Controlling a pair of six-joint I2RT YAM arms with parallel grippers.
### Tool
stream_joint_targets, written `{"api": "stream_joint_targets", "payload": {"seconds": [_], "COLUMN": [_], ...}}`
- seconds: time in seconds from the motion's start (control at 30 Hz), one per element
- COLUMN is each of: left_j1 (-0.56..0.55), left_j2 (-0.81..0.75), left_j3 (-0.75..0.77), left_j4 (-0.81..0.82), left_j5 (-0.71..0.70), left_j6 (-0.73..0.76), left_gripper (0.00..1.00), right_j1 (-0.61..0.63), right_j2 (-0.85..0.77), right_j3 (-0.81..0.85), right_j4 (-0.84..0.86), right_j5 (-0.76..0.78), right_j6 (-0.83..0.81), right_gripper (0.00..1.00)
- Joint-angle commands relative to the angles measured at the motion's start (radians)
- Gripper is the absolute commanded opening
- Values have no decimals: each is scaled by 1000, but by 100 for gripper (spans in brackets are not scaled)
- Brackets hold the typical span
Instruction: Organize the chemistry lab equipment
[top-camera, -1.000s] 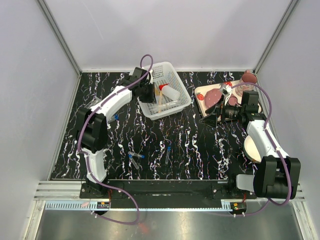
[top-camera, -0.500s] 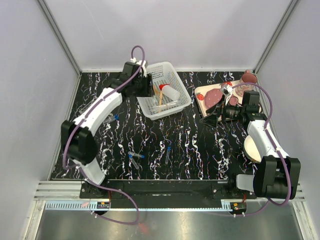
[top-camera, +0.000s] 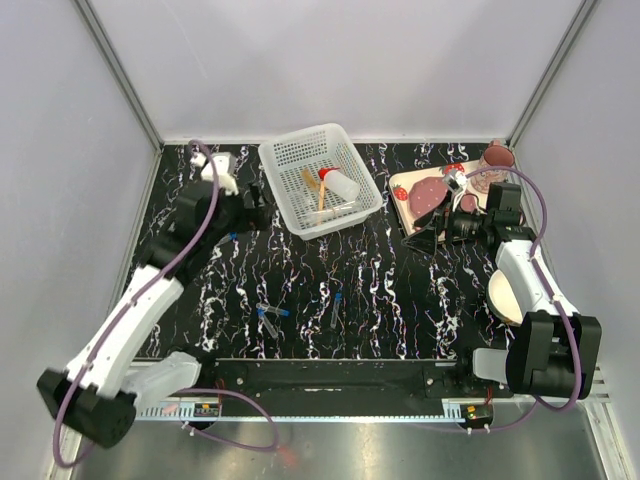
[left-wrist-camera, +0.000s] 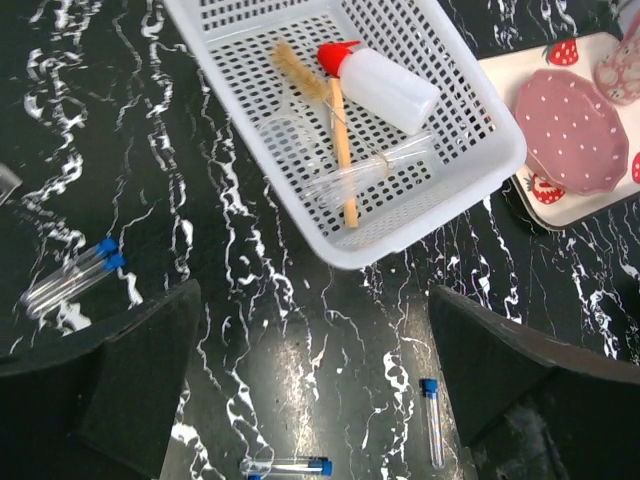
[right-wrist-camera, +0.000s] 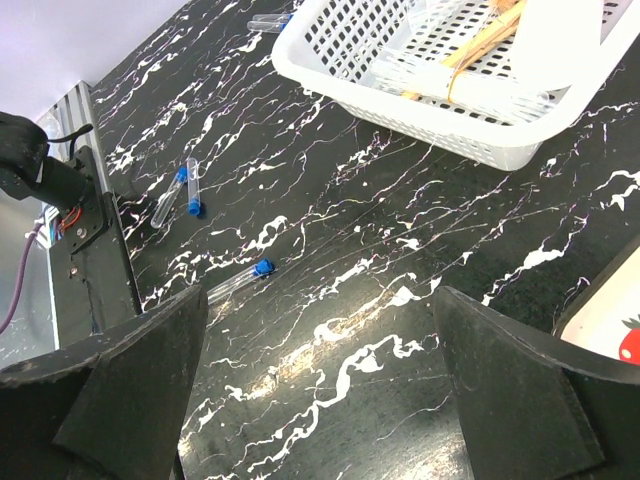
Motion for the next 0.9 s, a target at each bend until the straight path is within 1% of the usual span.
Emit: {"api": "stream_joint_targets", "payload": {"seconds": [0.0, 0.03, 0.17, 0.27, 0.43, 0.57, 0.87], "left_j1": [22, 26, 36, 39, 39, 39, 39], "left_j2": [-212, -273, -361, -390, -418, -421, -297], "left_j3": [-138, -181, -241, -270, -328, -351, -371], "left_j4": [111, 109, 44, -48, -98, -99, -98], "left_j5": [-88, -85, -65, -51, -33, -37, -8], "left_j6": [-36, -48, -97, -143, -199, -211, -239], "left_gripper": [99, 99, 99, 99, 99, 99, 99], "right_j1": [-14, -16, -25, -31, -33, -34, -36], "right_j2": [-30, -32, -35, -33, -27, -24, -30], "right_j3": [8, 8, 8, 10, 10, 13, 16], "right_j4": [-3, -4, -6, -7, -10, -12, -24], "right_j5": [1, 1, 4, 6, 6, 4, 7], "right_j6": [-32, -33, -35, -38, -41, -44, -56], "right_gripper": [100, 100, 100, 100, 100, 100, 100]}}
